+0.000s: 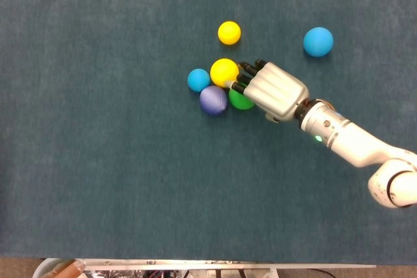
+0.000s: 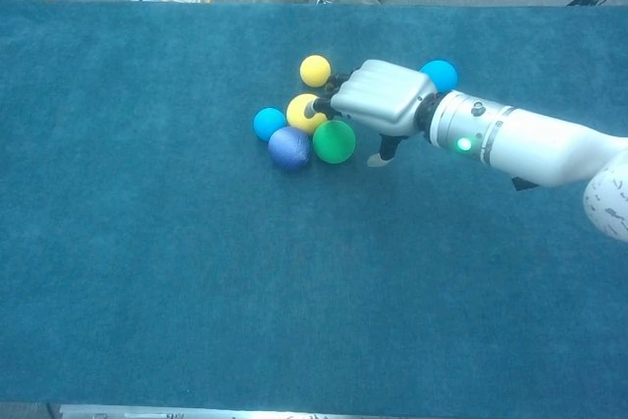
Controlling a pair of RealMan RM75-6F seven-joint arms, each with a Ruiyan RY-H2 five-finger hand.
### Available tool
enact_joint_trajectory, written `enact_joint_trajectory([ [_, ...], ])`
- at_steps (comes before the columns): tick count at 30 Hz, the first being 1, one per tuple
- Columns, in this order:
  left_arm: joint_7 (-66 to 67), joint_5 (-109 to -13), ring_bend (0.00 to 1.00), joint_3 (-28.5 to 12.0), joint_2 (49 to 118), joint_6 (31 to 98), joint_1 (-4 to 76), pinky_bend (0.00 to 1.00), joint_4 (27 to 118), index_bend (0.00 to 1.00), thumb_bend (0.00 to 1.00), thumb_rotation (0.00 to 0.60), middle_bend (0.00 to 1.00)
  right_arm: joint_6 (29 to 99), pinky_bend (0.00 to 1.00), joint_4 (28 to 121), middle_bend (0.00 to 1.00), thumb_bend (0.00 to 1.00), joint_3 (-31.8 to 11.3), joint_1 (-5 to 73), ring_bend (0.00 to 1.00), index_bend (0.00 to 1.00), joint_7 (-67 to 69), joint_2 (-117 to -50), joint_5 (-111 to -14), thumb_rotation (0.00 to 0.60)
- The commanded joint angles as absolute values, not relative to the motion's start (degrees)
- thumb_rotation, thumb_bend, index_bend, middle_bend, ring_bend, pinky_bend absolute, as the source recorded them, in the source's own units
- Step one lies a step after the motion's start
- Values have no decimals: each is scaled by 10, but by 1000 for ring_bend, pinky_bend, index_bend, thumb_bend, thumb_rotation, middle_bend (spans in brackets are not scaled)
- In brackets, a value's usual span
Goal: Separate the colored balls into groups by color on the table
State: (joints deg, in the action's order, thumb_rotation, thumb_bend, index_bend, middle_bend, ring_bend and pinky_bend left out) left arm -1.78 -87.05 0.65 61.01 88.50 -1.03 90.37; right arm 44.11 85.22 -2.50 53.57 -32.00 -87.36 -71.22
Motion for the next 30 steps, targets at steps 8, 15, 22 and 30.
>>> enact_joint_trajectory([
  [8, -18, -873, 246, 6, 610, 887, -11, 211, 904, 208, 324, 600, 248, 442, 293, 858, 324, 113, -14, 530, 137, 202, -322, -868, -716, 600],
  [15, -22, -867, 246, 5, 610, 887, -15, 210, 900, 208, 325, 600, 248, 492, 293, 934, 340, 113, 17, 494, 137, 202, -300, -792, -772, 600],
  [22, -17, -873, 246, 4, 614, 879, -7, 210, 903, 208, 324, 600, 248, 504, 293, 943, 341, 113, 10, 484, 137, 202, -284, -774, -788, 600],
  [30, -16, -870, 246, 6, 609, 889, -16, 210, 907, 208, 325, 600, 247, 462, 293, 900, 341, 113, -1, 501, 137, 202, -299, -819, -758, 600],
])
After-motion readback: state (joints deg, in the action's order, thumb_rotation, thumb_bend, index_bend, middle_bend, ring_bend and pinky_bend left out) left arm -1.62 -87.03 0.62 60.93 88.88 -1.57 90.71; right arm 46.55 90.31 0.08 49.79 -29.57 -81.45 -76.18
